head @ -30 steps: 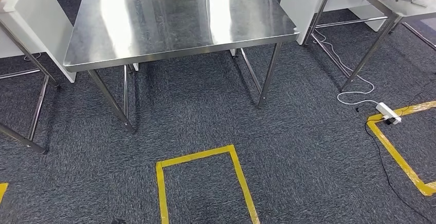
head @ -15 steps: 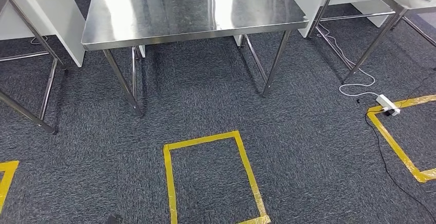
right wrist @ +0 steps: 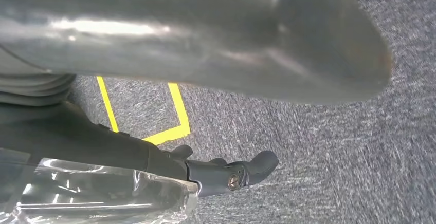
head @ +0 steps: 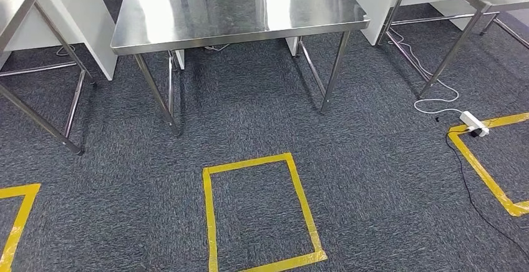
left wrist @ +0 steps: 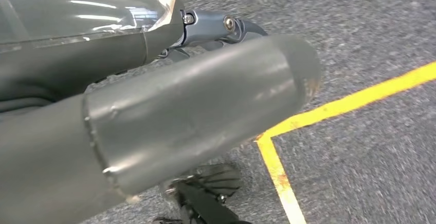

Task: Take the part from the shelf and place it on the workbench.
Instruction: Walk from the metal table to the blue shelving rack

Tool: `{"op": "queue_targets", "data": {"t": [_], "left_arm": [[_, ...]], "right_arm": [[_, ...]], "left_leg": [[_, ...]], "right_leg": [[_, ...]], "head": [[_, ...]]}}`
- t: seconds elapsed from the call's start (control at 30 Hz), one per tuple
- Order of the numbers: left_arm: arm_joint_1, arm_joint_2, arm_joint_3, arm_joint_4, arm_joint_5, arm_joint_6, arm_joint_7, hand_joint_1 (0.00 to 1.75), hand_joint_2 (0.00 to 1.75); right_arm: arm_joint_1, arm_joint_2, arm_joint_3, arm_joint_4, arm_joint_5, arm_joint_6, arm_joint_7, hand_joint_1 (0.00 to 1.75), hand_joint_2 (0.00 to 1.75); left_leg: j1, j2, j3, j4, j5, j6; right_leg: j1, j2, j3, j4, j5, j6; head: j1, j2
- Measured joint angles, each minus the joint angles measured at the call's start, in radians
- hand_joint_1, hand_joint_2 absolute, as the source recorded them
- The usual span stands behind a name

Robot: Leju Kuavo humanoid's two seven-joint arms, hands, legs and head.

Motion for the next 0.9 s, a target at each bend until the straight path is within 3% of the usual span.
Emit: {"op": "queue_targets", "data": {"t": [0.03,0.07,0.13,0.2,0.27,0.33,0.4,0.43,0.5,0.53,0.6,0.67,0.73,0.8,0.83,0.9], "left_arm": [[0.001,0.0,0.0,0.0,0.0,0.0,0.002,0.0,0.0],[0.001,0.001,0.0,0.0,0.0,0.0,0.004,0.0,0.0],[-0.001,0.002,0.0,0.0,-0.001,0.0,0.007,0.0,0.0],[-0.005,0.002,0.0,0.0,-0.001,0.0,0.009,0.0,0.0],[-0.006,0.002,0.0,0.0,-0.002,-0.001,0.009,0.0,0.0],[-0.006,0.001,0.0,0.0,-0.002,-0.001,0.009,0.0,0.0],[-0.008,0.0,0.0,0.0,-0.002,-0.001,0.009,0.0,0.0],[-0.009,0.0,0.0,0.0,-0.002,0.0,0.009,0.0,0.0],[-0.009,0.0,0.0,0.0,-0.002,0.0,0.009,0.0,0.0],[-0.008,0.0,0.0,0.0,-0.002,-0.001,0.009,0.0,0.0],[-0.007,-0.001,0.0,0.0,-0.002,-0.001,0.01,0.0,0.0],[-0.008,-0.002,0.0,0.0,-0.002,-0.001,0.01,0.0,0.0],[-0.008,-0.002,0.0,0.0,-0.002,0.0,0.01,0.0,0.0],[-0.008,-0.001,0.0,0.0,-0.002,0.0,0.01,0.0,0.0],[-0.008,-0.001,0.0,0.0,-0.002,0.0,0.01,0.0,0.0],[-0.008,0.0,0.0,0.0,-0.004,0.0,0.01,0.0,0.0]], "right_arm": [[0.001,0.001,0.0,0.0,-0.001,0.0,0.001,0.0,0.0],[0.002,0.002,0.0,0.0,-0.001,0.0,0.001,0.0,0.0],[0.002,0.004,0.001,0.0,0.0,-0.001,0.003,0.0,0.0],[0.001,0.004,0.002,0.0,0.0,-0.001,0.005,0.0,0.0],[-0.001,0.004,0.005,0.0,0.001,-0.002,0.007,0.0,0.0],[-0.003,0.004,0.008,0.0,0.003,-0.002,0.009,0.0,0.0],[-0.002,0.004,0.01,0.0,0.005,-0.003,0.01,0.0,0.0],[0.0,0.004,0.01,0.0,0.005,-0.003,0.01,0.0,0.0],[0.003,0.004,0.011,0.0,0.005,-0.003,0.011,0.0,0.0],[0.004,0.004,0.012,0.0,0.005,-0.003,0.012,0.0,0.0],[0.004,0.003,0.014,0.0,0.006,-0.003,0.012,0.0,0.0],[0.004,0.003,0.016,0.0,0.006,-0.003,0.012,0.0,0.0],[0.003,0.003,0.018,0.0,0.007,-0.003,0.013,0.0,0.0],[0.003,0.004,0.019,0.0,0.008,-0.003,0.013,0.0,0.0],[0.003,0.004,0.02,0.0,0.008,-0.003,0.014,0.0,0.0],[0.003,0.004,0.02,0.0,0.008,-0.003,0.014,0.0,0.0]], "left_leg": [[0.001,0.001,0.014,0.004,0.008,-0.003],[0.003,0.006,0.045,-0.03,0.03,-0.004],[0.005,0.035,0.134,-0.157,0.072,-0.006],[0.002,0.056,0.178,-0.234,0.082,0.004],[-0.003,0.046,0.172,-0.246,0.08,0.021],[-0.003,0.033,0.164,-0.254,0.088,0.04],[0.0,0.02,0.155,-0.258,0.098,0.055],[-0.001,0.012,0.148,-0.259,0.102,0.06],[-0.003,-0.007,0.139,-0.258,0.108,0.064],[-0.004,-0.018,0.136,-0.258,0.111,0.063],[-0.003,-0.037,0.135,-0.258,0.115,0.058],[-0.004,-0.054,0.133,-0.257,0.12,0.049],[-0.006,-0.068,0.129,-0.258,0.126,0.037],[-0.006,-0.08,0.124,-0.26,0.133,0.024],[-0.005,-0.075,0.119,-0.254,0.128,0.02],[-0.003,-0.044,0.087,-0.189,0.081,0.013]], "right_leg": [[0.001,-0.008,-0.003,0.001,0.002,0.001],[0.001,-0.015,-0.005,0.003,0.002,0.003],[0.005,-0.029,-0.008,0.014,-0.001,0.008],[0.014,-0.041,-0.013,0.027,-0.005,0.016],[0.021,-0.053,-0.016,0.033,-0.005,0.025],[0.018,-0.038,-0.028,0.05,-0.017,0.034],[0.012,0.004,-0.073,0.133,-0.063,0.034],[0.011,0.02,-0.107,0.202,-0.093,0.031],[0.008,0.028,-0.163,0.316,-0.13,0.033],[0.007,0.029,-0.168,0.327,-0.125,0.038],[0.003,0.035,-0.127,0.243,-0.079,0.053],[0.0,0.067,-0.066,0.108,-0.028,0.057],[0.004,0.086,-0.044,0.045,-0.005,0.049],[0.004,0.071,-0.048,0.045,0.003,0.036],[0.001,0.063,-0.048,0.043,0.008,0.028],[-0.004,0.044,-0.048,0.04,0.017,0.01]], "head": [[0.0,0.0],[0.0,0.0],[-0.001,0.0],[0.001,0.0],[0.005,0.0],[0.007,0.0],[0.009,0.0],[0.01,0.0],[0.009,0.0],[0.009,0.0],[0.01,0.0],[0.011,0.0],[0.011,0.0],[0.01,0.0],[0.01,0.0],[0.006,0.0]]}}
